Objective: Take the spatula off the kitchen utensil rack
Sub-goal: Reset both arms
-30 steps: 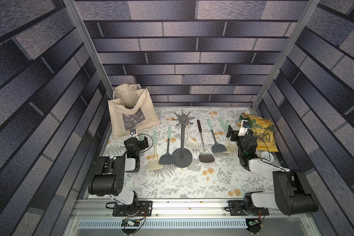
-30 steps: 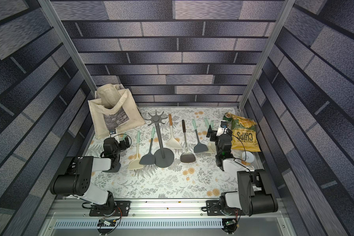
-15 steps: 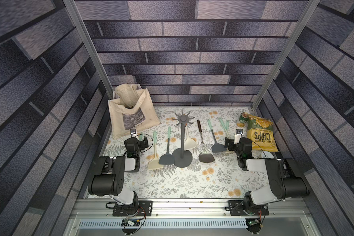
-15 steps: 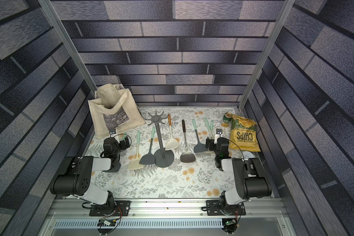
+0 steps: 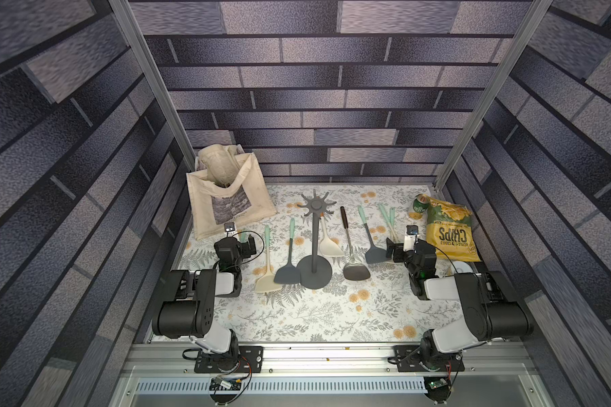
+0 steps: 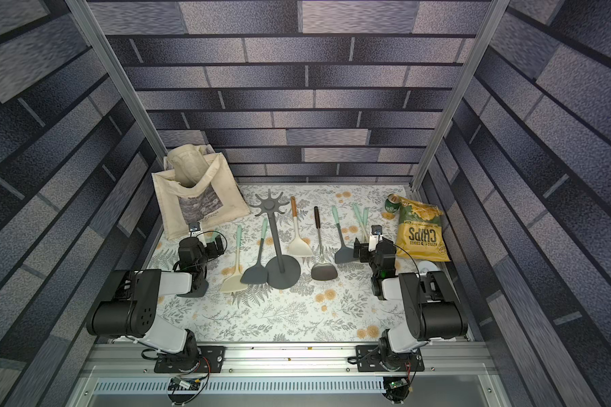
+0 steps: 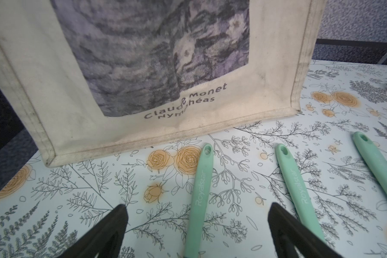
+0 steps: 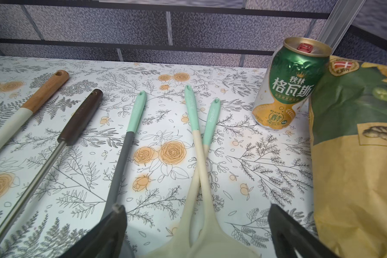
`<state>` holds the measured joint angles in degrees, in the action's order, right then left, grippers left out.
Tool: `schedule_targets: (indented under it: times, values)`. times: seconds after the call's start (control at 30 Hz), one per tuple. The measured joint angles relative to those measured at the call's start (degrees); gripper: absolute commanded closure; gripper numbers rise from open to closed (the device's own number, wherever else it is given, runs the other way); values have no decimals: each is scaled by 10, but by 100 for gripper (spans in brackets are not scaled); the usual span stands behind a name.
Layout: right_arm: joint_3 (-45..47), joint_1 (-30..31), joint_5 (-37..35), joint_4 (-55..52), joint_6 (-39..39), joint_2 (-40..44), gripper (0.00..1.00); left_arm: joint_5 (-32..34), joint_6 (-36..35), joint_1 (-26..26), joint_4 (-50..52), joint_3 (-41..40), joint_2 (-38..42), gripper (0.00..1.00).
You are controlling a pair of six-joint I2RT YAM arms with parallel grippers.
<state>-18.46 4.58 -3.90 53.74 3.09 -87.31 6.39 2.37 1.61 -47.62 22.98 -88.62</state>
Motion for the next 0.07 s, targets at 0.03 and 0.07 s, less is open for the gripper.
schedule_targets:
  times: [0.03,0.07]
  values:
    - [-2,-1,1,-1,0,0,0,0,0,0,0,0,0,0]
    - [-3,-1,2,-1,0,0,0,0,0,0,0,0,0,0]
